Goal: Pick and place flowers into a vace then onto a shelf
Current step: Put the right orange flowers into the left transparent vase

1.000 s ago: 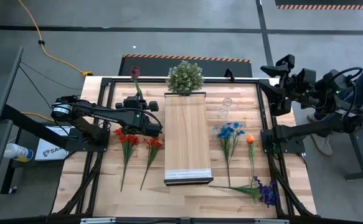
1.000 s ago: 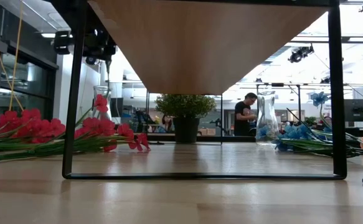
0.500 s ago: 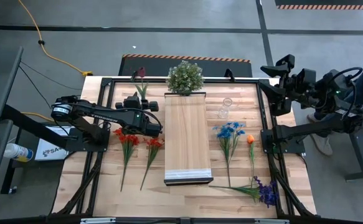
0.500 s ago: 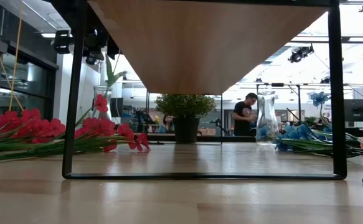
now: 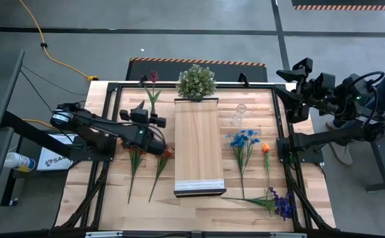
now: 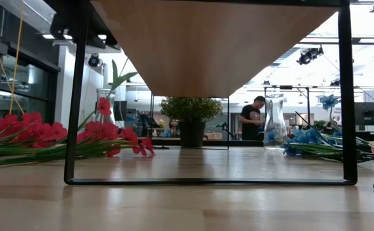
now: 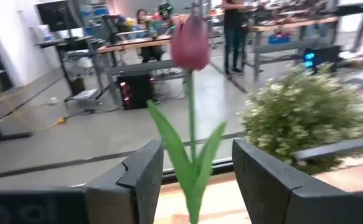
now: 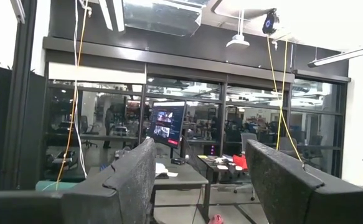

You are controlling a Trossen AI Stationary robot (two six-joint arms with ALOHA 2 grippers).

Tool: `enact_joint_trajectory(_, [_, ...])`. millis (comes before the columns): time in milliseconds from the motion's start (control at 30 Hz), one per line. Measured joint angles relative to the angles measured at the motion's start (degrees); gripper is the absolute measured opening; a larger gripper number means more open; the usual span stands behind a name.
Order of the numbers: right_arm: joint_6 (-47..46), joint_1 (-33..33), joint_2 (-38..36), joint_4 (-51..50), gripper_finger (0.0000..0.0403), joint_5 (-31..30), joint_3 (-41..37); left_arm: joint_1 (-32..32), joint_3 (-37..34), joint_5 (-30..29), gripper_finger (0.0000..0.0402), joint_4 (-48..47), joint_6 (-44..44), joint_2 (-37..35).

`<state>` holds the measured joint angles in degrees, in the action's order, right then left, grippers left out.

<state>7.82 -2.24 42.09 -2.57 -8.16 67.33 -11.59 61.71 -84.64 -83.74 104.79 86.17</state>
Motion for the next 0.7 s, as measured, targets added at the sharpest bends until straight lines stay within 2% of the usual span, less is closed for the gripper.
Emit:
enact_joint_trajectory(367, [0.15,0.00,0.02,-0.17,0.0236,0.00,0.00,-10.30,0.09,0.78,0.0225,-1.94,0.02,-6.79])
enact_joint_trajectory(700, [0.16,0.01,0.02,-0.17,0.0236,0.00,0.00,-20.68,5.81,7.65,0.0225,-1.75,-0.20,-9.31])
